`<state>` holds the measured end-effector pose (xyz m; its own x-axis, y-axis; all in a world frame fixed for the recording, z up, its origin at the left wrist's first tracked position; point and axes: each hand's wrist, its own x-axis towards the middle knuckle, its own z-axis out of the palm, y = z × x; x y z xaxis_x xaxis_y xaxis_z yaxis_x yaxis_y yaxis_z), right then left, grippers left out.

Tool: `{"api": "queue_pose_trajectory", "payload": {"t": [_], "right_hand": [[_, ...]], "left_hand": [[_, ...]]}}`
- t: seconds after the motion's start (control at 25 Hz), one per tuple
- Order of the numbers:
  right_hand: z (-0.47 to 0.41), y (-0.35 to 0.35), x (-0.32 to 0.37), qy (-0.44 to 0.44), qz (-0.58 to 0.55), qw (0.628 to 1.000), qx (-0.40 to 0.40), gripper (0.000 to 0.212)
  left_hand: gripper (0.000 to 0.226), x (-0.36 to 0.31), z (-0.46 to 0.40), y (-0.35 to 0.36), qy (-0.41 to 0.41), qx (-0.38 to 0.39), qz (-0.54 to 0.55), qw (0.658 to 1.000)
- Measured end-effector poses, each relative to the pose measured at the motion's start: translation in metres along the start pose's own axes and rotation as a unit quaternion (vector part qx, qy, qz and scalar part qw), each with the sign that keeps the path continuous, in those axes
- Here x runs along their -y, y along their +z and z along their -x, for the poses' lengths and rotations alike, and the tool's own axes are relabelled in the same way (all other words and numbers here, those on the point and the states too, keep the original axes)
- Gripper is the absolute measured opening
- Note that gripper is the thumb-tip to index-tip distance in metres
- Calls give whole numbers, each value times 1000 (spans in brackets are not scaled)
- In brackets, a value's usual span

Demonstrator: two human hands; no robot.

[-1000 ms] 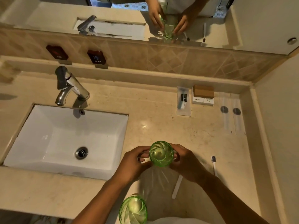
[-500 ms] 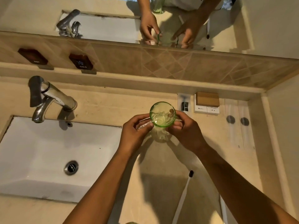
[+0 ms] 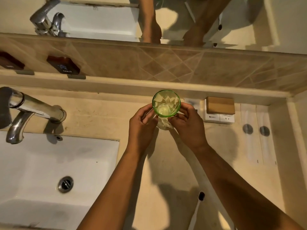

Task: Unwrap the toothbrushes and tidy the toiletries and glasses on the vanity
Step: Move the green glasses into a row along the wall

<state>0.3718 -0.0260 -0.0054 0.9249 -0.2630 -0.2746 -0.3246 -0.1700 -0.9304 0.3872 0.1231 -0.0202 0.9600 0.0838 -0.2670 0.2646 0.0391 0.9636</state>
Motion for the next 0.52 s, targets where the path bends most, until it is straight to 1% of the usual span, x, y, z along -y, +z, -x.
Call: {"api": "queue_pose_trajectory", "payload": {"t": [0.12, 0.24, 0.52], "right_hand": [[-4, -1, 1, 5, -12, 1000, -1, 50], [-7, -4, 2, 12, -16, 1000, 0, 49], [-8, -5, -1, 32, -16, 999, -4, 53]], "left_hand": [[47, 4, -5, 4, -7, -3, 12, 1000], [50, 5, -7, 6, -14, 16, 26, 999], [51, 8, -8, 10, -12, 30, 21, 999]]}}
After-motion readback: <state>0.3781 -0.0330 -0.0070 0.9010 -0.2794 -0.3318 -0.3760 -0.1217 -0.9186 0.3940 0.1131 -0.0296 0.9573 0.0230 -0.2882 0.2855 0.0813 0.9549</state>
